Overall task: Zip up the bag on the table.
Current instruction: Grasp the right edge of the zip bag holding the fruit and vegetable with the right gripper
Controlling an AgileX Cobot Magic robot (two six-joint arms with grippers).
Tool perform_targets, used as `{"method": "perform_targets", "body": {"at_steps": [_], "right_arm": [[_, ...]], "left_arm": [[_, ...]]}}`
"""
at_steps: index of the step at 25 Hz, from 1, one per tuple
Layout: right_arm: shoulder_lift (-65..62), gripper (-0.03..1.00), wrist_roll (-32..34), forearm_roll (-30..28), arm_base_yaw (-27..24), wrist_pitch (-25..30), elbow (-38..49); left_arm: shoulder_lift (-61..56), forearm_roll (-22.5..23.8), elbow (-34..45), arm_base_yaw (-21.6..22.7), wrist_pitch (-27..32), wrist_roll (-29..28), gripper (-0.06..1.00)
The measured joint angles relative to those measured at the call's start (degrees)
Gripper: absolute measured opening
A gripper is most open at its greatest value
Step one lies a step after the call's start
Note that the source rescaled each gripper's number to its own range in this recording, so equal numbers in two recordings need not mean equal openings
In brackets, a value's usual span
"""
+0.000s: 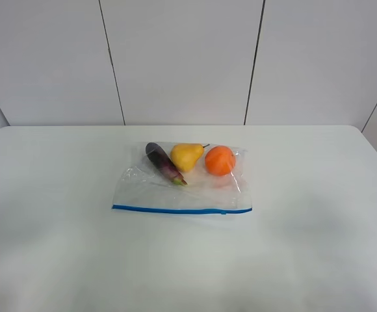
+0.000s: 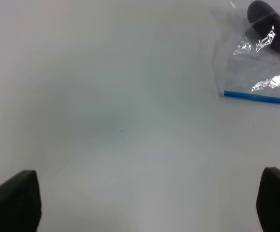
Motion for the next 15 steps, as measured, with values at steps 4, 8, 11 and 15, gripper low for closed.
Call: {"method": "perform_targets", "body": {"at_steps": [4, 8, 11, 15], "right_arm": [[0.0, 1.00, 0.0, 0.0, 0.0, 0.0, 0.0], [0.0, 1.00, 0.0, 0.0, 0.0, 0.0, 0.0], [0.9, 1.00, 0.0, -0.2, 0.0, 0.0, 0.0], [9.3, 1.00, 0.1, -0.5, 0.0, -0.8, -2.7]], "left_arm": [[0.0, 0.0, 0.0, 0.0, 0.0, 0.0, 1.00], [0.0, 0.0, 0.0, 0.0, 0.0, 0.0, 1.00], [0.0, 0.0, 0.0, 0.0, 0.0, 0.0, 1.00], [0.0, 0.0, 0.0, 0.0, 0.0, 0.0, 1.00]]}}
